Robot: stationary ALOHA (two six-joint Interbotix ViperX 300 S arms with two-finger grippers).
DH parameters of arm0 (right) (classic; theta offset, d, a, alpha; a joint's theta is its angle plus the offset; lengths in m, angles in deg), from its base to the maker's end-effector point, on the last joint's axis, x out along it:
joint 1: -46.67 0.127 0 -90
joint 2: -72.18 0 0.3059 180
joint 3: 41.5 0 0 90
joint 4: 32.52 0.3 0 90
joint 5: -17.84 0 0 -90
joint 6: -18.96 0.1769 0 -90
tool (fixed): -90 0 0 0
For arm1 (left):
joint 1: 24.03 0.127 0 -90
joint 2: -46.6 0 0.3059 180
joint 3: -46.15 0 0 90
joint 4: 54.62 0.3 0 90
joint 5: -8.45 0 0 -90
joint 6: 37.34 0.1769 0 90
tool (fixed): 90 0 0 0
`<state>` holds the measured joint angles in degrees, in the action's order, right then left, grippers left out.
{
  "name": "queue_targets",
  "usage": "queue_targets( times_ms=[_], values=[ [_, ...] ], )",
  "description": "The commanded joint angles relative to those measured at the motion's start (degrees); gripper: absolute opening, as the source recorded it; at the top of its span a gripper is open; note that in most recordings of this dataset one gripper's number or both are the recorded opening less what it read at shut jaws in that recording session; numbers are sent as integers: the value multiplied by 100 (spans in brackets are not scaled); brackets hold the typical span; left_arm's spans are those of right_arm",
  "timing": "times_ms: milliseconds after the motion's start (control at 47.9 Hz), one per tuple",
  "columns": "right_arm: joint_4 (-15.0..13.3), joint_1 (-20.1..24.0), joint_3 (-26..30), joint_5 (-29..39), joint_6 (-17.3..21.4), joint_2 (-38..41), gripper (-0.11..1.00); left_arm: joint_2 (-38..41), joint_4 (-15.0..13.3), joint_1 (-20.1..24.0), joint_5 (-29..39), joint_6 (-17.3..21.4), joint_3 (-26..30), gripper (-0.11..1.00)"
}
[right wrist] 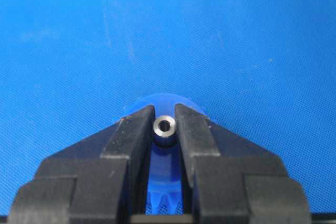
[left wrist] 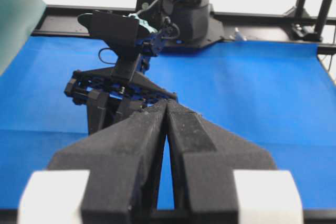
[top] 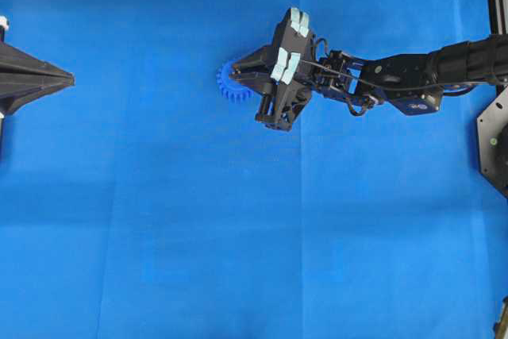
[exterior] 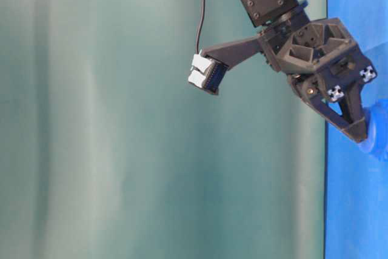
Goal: Insert the shaft placed at a random location into the center hole of the small gear at another random location.
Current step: 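Lower the shaft into the gear's center hole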
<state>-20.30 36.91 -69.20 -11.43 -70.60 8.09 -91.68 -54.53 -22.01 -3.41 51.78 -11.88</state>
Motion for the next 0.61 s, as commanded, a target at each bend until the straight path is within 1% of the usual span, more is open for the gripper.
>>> queue_targets(
  times_ms=[0, 585],
  values=[
    [18, 26, 53, -26, -9, -88, 3, 18, 9, 18, -35, 0, 62, 0],
    [9, 26, 88, 53, -9, -88, 3, 18, 9, 18, -26, 0, 62, 0]
  ],
)
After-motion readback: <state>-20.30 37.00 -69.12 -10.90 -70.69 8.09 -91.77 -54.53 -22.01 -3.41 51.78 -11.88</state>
